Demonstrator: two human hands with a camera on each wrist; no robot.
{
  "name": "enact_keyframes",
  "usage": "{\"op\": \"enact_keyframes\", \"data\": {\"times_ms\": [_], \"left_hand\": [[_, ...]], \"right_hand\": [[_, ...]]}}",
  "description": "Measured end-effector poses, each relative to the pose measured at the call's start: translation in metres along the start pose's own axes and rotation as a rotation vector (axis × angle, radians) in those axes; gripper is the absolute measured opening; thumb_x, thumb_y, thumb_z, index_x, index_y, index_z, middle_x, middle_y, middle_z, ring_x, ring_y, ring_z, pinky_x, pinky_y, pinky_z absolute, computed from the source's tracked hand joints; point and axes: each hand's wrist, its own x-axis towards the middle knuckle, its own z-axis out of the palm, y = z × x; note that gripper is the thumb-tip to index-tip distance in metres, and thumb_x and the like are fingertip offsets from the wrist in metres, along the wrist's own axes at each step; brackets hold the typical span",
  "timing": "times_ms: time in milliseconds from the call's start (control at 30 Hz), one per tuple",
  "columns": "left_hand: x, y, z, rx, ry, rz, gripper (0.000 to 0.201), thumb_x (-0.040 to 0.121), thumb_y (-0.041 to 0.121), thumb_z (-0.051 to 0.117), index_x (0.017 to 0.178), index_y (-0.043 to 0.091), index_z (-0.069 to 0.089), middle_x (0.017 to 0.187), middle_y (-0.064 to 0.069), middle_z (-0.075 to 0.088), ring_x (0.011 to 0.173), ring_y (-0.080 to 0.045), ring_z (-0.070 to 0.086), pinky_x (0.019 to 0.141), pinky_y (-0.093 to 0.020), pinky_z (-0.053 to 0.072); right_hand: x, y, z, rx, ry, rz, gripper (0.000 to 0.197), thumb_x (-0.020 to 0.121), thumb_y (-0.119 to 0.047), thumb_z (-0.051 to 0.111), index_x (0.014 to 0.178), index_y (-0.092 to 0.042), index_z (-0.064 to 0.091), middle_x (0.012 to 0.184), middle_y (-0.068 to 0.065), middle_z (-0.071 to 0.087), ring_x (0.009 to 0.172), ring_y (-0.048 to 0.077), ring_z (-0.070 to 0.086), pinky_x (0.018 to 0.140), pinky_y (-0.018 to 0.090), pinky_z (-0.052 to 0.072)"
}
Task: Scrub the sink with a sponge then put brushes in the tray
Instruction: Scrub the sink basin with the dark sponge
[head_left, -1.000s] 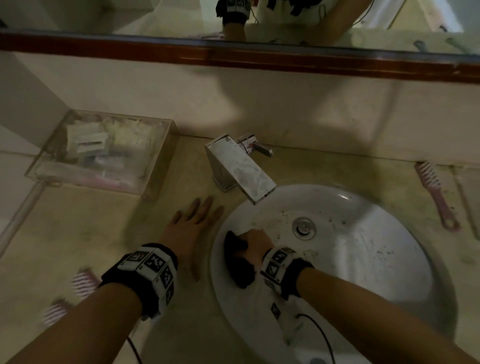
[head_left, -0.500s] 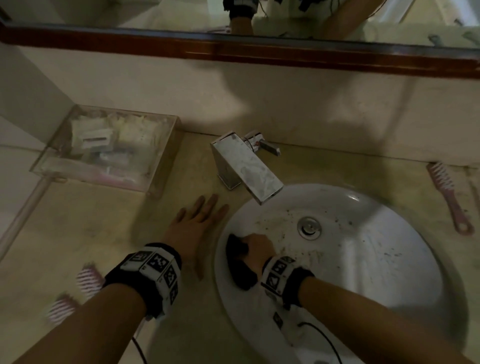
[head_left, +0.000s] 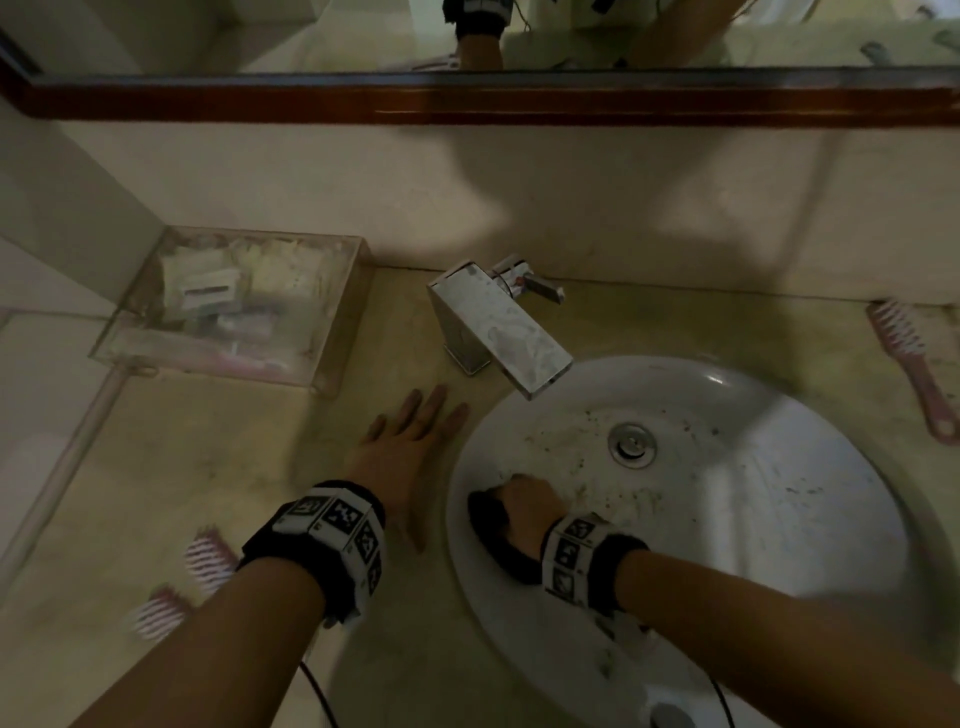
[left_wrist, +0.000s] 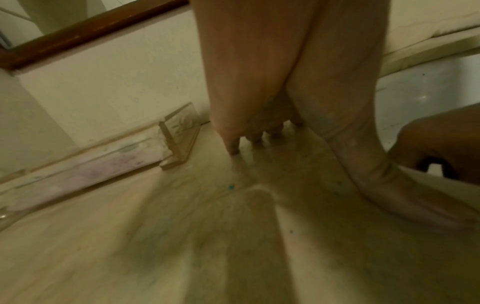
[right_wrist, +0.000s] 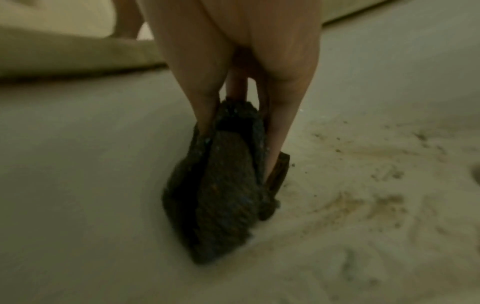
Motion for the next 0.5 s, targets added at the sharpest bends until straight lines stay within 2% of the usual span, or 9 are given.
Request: {"op": "enact_keyframes", "data": {"times_ms": [67, 133, 200, 233, 267, 333, 400, 500], "left_hand": [[0.001, -0.001, 0.001, 0.008, -0.005, 0.005, 0.148, 0.051, 0.042, 0.089, 0.135, 0.038, -0.033, 0.146, 0.015, -0.039, 0.147, -0.02, -0.023, 0.121, -0.047, 0.001], [0.003, -0.001, 0.003, 0.015, 0.001, 0.006, 0.15, 0.05, 0.043, 0.09, 0.143, 0.038, -0.027, 0.149, 0.014, -0.038, 0.147, -0.021, -0.023, 0.121, -0.048, 0.001], [0.003, -0.001, 0.003, 0.027, 0.005, 0.004, 0.15, 0.049, 0.044, 0.09, 0.145, 0.037, -0.025, 0.154, 0.009, -0.035, 0.147, -0.021, -0.023, 0.121, -0.049, 0.002], [0.003, 0.0, 0.003, 0.035, 0.001, 0.002, 0.15, 0.049, 0.045, 0.09, 0.145, 0.036, -0.025, 0.154, 0.008, -0.034, 0.147, -0.021, -0.022, 0.121, -0.049, 0.002], [0.003, -0.001, 0.002, 0.042, -0.005, -0.001, 0.15, 0.049, 0.045, 0.089, 0.145, 0.036, -0.025, 0.154, 0.008, -0.034, 0.147, -0.021, -0.022, 0.121, -0.048, 0.002], [0.002, 0.0, 0.002, 0.054, -0.02, -0.011, 0.149, 0.051, 0.044, 0.089, 0.144, 0.037, -0.026, 0.154, 0.008, -0.035, 0.147, -0.02, -0.022, 0.121, -0.047, 0.002], [0.001, 0.004, 0.001, 0.051, -0.022, -0.034, 0.146, 0.054, 0.042, 0.089, 0.145, 0.036, -0.026, 0.154, 0.007, -0.035, 0.147, -0.021, -0.022, 0.122, -0.046, 0.003], [-0.003, 0.013, -0.004, 0.085, -0.022, -0.068, 0.144, 0.055, 0.038, 0.089, 0.147, 0.035, -0.023, 0.155, 0.006, -0.032, 0.148, -0.022, -0.018, 0.122, -0.046, 0.008]], "right_hand": [[-0.006, 0.002, -0.005, 0.063, -0.055, -0.007, 0.031, 0.097, -0.017, 0.046, 0.123, -0.003, 0.057, 0.13, 0.016, 0.054, 0.122, 0.032, 0.052, 0.099, 0.031, 0.041], [-0.023, 0.007, -0.004, 0.132, -0.178, -0.082, 0.022, 0.093, -0.018, 0.055, 0.106, -0.003, 0.064, 0.114, 0.015, 0.063, 0.114, 0.032, 0.058, 0.092, 0.032, 0.044], [-0.042, 0.01, 0.005, 0.091, -0.316, -0.203, 0.027, 0.086, -0.019, 0.063, 0.107, -0.002, 0.067, 0.11, 0.016, 0.068, 0.104, 0.031, 0.064, 0.088, 0.032, 0.048], [-0.049, 0.009, 0.012, 0.061, -0.333, -0.235, 0.03, 0.085, -0.018, 0.063, 0.111, -0.003, 0.067, 0.111, 0.017, 0.069, 0.102, 0.03, 0.064, 0.087, 0.03, 0.049], [-0.05, 0.01, 0.018, 0.034, -0.319, -0.24, 0.031, 0.086, -0.016, 0.062, 0.114, -0.004, 0.066, 0.114, 0.018, 0.068, 0.103, 0.03, 0.064, 0.087, 0.029, 0.048], [-0.041, 0.009, 0.025, 0.013, -0.223, -0.19, 0.033, 0.092, -0.016, 0.055, 0.122, -0.004, 0.061, 0.125, 0.018, 0.062, 0.114, 0.03, 0.059, 0.096, 0.031, 0.046], [-0.024, 0.007, 0.02, -0.005, -0.163, -0.082, 0.034, 0.097, -0.014, 0.046, 0.127, -0.001, 0.056, 0.133, 0.018, 0.055, 0.122, 0.031, 0.053, 0.103, 0.033, 0.041], [-0.011, 0.003, 0.011, -0.025, -0.105, -0.028, 0.035, 0.099, -0.02, 0.041, 0.128, -0.003, 0.052, 0.131, 0.021, 0.053, 0.119, 0.033, 0.053, 0.098, 0.035, 0.042]]}}
